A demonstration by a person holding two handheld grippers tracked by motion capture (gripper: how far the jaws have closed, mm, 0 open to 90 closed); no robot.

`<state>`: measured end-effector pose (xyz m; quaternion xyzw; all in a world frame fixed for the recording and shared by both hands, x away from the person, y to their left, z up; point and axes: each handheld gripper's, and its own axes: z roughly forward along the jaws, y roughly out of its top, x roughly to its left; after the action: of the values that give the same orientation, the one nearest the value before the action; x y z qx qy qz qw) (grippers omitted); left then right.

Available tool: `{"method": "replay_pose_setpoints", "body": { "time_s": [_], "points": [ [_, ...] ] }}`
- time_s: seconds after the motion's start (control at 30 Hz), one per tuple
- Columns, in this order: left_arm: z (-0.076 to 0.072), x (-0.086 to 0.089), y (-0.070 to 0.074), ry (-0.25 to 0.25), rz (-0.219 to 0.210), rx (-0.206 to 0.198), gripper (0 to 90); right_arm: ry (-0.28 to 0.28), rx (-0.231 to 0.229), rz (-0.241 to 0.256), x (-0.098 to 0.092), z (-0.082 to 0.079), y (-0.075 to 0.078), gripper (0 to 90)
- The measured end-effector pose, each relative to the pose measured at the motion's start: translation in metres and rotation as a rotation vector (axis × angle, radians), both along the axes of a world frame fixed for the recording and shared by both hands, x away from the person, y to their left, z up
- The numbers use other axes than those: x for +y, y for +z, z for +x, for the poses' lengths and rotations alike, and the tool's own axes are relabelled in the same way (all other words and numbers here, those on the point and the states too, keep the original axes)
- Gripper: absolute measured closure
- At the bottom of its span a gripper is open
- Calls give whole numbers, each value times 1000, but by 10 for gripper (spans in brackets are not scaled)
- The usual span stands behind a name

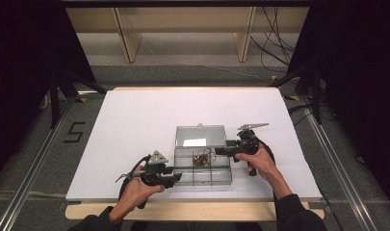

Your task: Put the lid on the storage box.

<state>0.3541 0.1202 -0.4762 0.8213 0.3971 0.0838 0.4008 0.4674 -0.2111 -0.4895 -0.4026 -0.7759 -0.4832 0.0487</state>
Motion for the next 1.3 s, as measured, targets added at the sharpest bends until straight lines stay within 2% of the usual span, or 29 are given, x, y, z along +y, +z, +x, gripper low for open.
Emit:
{"method": "replay_pose_setpoints", "body": {
  "time_s": [0.03, 0.07, 0.3, 0.33, 0.37, 0.43, 0.47, 0.5, 0.53, 0.57, 0.63, 0.67, 0.7, 0.73, 0.77, 0.87, 0.93, 1.0, 1.03, 1.17, 1.2, 1.23, 1.27, 1.3],
  "points": [
    [0, 0, 0, -1, 4, -1, 554, 3, 3, -1, 0, 0, 1, 183],
    [0, 0, 0, -3, 9, -2, 554, 3, 18, 18, 0, -1, 1, 183],
    [0, 0, 0, -3, 12, -3, 554, -11, 5, 24, 0, 0, 6, 184],
    [0, 0, 0, -2, 11, -3, 555, -8, -35, 17, -1, 2, 5, 185],
    [0, 0, 0, -4, 12, -3, 555, -14, -28, 24, 0, 2, 6, 187],
    [0, 0, 0, -3, 11, -4, 554, -21, -51, 21, 0, 3, 8, 190],
    [0, 0, 0, -3, 11, -5, 554, -23, -49, 27, 0, 4, 8, 195],
    [0, 0, 0, -4, 12, -5, 555, -40, -25, 23, 1, 2, 9, 199],
    [0, 0, 0, -4, 12, -5, 555, -35, -55, 17, 0, 3, 9, 203],
    [0, 0, 0, -4, 12, -6, 555, -30, -34, 44, 0, 2, 10, 209],
    [0, 0, 0, -3, 12, -6, 555, -44, -35, 40, 0, 2, 11, 220],
    [0, 0, 0, -2, 11, -6, 555, -45, -46, 44, 0, 2, 12, 223],
    [0, 0, 0, -3, 11, -6, 555, -40, -84, 42, -1, 4, 11, 227],
    [0, 0, 0, -3, 11, -6, 555, -40, -84, 42, -1, 4, 11, 227],
    [0, 0, 0, -2, 11, -6, 555, -64, -44, 54, -1, 2, 14, 236],
    [0, 0, 0, -2, 11, -7, 555, -52, -84, 68, -2, 3, 16, 259],
    [0, 0, 0, 0, 10, -7, 555, -57, -118, 56, -4, 4, 17, 283],
    [-1, 0, 0, -2, 11, -8, 555, -62, -122, 62, -5, 4, 18, 306],
    [-1, 0, 0, -2, 11, -8, 555, -61, -107, 76, -5, 2, 20, 322],
    [-1, 0, 0, 0, 9, -12, 555, -63, -142, 75, -6, 4, 20, 360],
    [-1, 0, 0, 0, 8, -11, 555, -70, -124, 81, -6, 3, 21, 369],
    [-1, 0, 0, 0, 9, -12, 555, -64, -132, 86, -7, 3, 22, 381],
    [-1, -1, 0, 7, 1, -13, 554, -81, -99, 88, -6, 0, 24, 395],
    [-1, -1, 0, 0, 7, -13, 554, -68, -135, 92, -7, 2, 24, 416]
  ]
}}
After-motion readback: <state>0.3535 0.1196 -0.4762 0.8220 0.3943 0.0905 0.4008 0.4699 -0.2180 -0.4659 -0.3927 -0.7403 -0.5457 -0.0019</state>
